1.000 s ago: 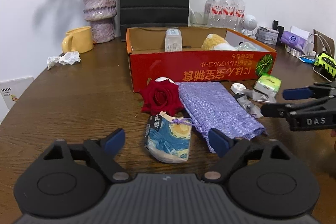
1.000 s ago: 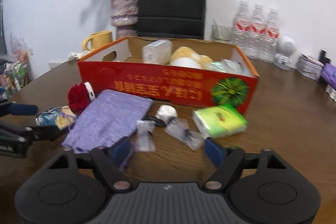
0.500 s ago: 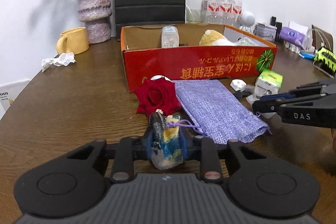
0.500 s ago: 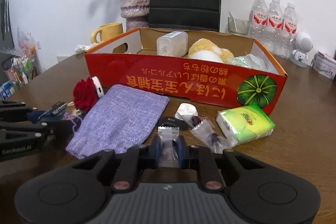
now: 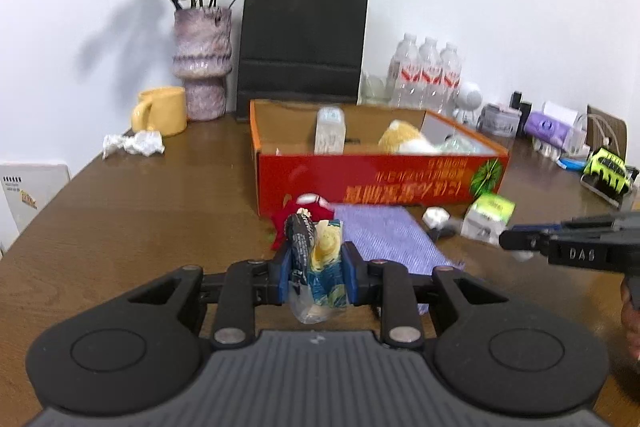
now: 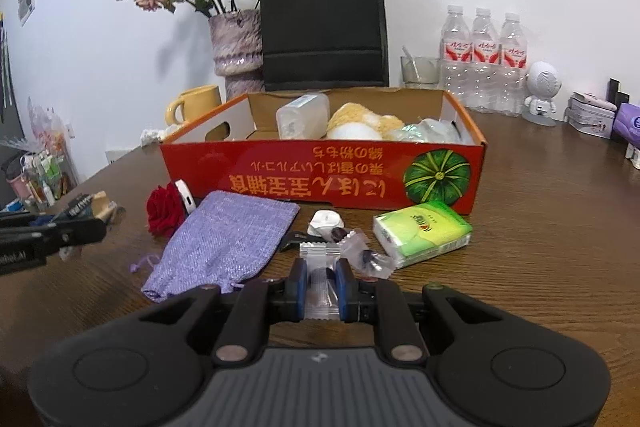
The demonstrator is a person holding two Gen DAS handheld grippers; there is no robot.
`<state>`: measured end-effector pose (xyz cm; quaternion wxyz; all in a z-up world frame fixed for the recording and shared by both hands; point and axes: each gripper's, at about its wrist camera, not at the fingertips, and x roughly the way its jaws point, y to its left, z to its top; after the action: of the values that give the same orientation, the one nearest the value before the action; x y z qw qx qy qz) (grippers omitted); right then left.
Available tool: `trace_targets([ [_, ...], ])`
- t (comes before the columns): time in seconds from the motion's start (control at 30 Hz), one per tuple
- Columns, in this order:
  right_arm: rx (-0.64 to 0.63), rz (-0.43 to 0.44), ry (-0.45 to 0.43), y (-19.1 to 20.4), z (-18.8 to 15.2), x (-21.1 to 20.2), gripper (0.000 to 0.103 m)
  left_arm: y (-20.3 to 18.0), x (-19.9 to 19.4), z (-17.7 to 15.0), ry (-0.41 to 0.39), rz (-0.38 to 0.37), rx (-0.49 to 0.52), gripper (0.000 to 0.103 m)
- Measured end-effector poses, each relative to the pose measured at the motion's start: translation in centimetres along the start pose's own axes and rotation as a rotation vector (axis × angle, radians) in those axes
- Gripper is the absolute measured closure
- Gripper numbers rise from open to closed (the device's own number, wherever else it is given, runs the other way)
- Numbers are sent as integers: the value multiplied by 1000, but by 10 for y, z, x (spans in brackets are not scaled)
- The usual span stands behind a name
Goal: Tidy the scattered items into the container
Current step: 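Carry the candy and packet into the box and open both tools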
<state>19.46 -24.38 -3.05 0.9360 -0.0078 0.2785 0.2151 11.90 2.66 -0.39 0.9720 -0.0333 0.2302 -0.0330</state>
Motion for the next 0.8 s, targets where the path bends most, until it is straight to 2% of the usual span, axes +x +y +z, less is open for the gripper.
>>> trace_targets([
  [0.23, 9, 3, -72, -1, 25, -6, 89, -6, 11, 35, -63, -68, -14, 77],
  [0.37, 42, 38, -119, -4, 59, 1, 89, -10, 35, 68, -95, -97, -17, 77],
  [0.5, 25, 11, -176, -9, 101, 17, 89, -12, 72, 97, -83, -111, -47, 77],
  [0.67, 15, -63, -210, -18, 145, 56, 89, -14, 126, 118, -49, -65, -92, 77],
  [0.8, 46, -77, -169, -32, 159, 96, 89, -15, 161, 120, -17, -22, -106, 77],
])
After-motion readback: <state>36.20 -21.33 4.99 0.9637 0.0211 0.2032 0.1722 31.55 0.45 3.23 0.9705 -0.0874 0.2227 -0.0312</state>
